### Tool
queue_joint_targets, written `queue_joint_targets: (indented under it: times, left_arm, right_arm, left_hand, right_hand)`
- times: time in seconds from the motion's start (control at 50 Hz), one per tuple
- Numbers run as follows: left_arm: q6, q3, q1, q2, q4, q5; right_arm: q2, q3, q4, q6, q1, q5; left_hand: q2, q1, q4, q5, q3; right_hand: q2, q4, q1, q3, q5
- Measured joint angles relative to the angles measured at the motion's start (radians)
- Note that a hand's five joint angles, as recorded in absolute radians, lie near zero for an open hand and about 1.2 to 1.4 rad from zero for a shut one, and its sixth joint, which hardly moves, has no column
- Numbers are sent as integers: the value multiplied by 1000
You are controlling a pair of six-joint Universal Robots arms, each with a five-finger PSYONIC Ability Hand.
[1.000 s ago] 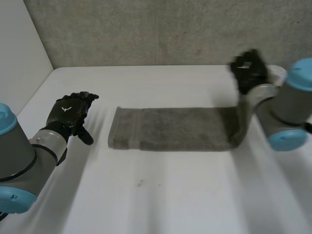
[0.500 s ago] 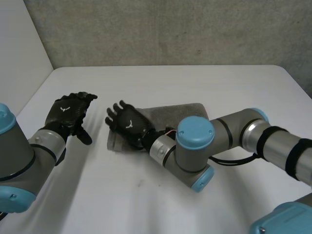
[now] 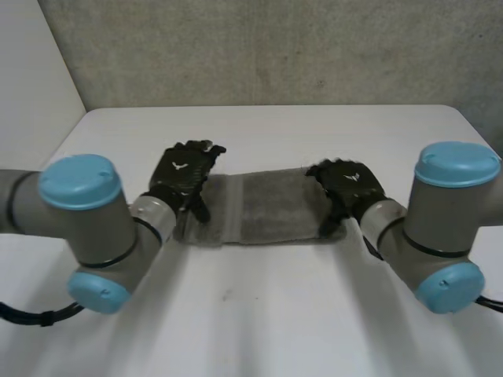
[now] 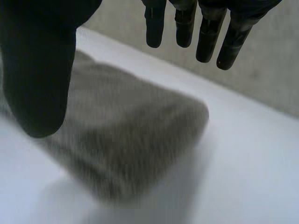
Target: Fold the towel.
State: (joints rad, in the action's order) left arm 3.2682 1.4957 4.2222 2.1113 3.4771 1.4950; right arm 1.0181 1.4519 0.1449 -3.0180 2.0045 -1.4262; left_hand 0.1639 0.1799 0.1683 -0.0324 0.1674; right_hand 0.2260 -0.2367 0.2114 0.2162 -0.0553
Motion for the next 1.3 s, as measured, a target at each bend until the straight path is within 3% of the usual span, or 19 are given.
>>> queue_joint_targets:
  times: [0.16, 0.3, 0.38, 0.42, 0.66, 0.8, 0.98, 1.0, 1.04, 1.12, 1.14, 1.16, 1.18, 1.22, 1.26, 1.28, 1.3]
  left_arm:
    - [-2, -87, -17, 92, -48, 73]
    - [-9, -80, -15, 75, -74, 95]
    - [-13, -48, -14, 41, -81, 98]
    - [-13, -33, -14, 28, -81, 97]
    - [-13, 11, -14, -24, -75, 96]
    - [-13, 6, -8, -55, -74, 97]
    - [-19, 5, -1, -82, -75, 114]
    - [-24, 4, 0, -85, -75, 119]
    - [-35, 4, 0, -88, -75, 124]
    - [-61, 2, 0, -92, -76, 130]
    - [-68, 1, 0, -92, -76, 130]
    - [-80, 0, 0, -93, -77, 131]
    - [-80, 0, 0, -93, -77, 131]
    - [-95, -1, -1, -92, -79, 131]
    - [-97, -2, -1, -92, -79, 130]
    - [-102, -5, -3, -90, -80, 129]
    - [-103, -6, -4, -90, -80, 129]
  right_arm:
    - [-61, 42, 10, -6, -72, 32]
    - [-100, 43, 40, -5, -84, 62]
    - [-130, 45, 90, -4, -92, 69]
    - [-130, 51, 110, 0, -105, 63]
    - [27, 69, 129, 99, -152, -19]
    - [77, 18, 128, 209, -98, -15]
    - [-23, -102, 128, 253, 118, 119]
    - [-64, -119, 127, 264, 165, 186]
    - [-98, -127, 123, 276, 196, 241]
    - [-158, -138, 112, 302, 236, 312]
    - [-167, -140, 108, 307, 241, 315]
    - [-179, -143, 99, 312, 247, 304]
    - [-179, -143, 99, 312, 247, 304]
    - [-176, -146, 82, 307, 249, 246]
    - [-169, -146, 78, 301, 249, 224]
    - [-139, -145, 68, 260, 244, 165]
    - [-129, -144, 66, 242, 242, 150]
  left_hand:
    - [0, 0, 0, 0, 0]
    - [0, 0, 0, 0, 0]
    - [0, 0, 0, 0, 0]
    - [0, 0, 0, 0, 0]
    - [0, 0, 0, 0, 0]
    - [0, 0, 0, 0, 0]
    - [0, 0, 0, 0, 0]
    - [0, 0, 0, 0, 0]
    - [0, 0, 0, 0, 0]
    - [0, 0, 0, 0, 0]
    - [0, 0, 0, 0, 0]
    - [0, 0, 0, 0, 0]
    - [0, 0, 0, 0, 0]
    - [0, 0, 0, 0, 0]
    - [0, 0, 0, 0, 0]
    - [0, 0, 0, 0, 0]
    - [0, 0, 0, 0, 0]
  right_hand:
    - [214, -208, 173, 230, -202]
    - [587, -563, 463, 595, -540]
    - [886, -896, 660, 911, -855]
    - [907, -949, 677, 962, -900]
    - [907, -953, 697, 964, -917]
    - [918, -953, 697, 964, -920]
    - [927, -956, 708, 970, -924]
    - [927, -956, 710, 970, -924]
    - [927, -956, 710, 970, -924]
    - [900, -911, 705, 927, -895]
    - [783, -806, 624, 804, -801]
    - [513, -524, 365, 544, -535]
    - [513, -524, 365, 544, -535]
    - [119, -123, 57, 146, -151]
    - [119, -123, 57, 146, -151]
    - [-1, 1, 1, 0, -10]
    - [-1, 1, 1, 0, -10]
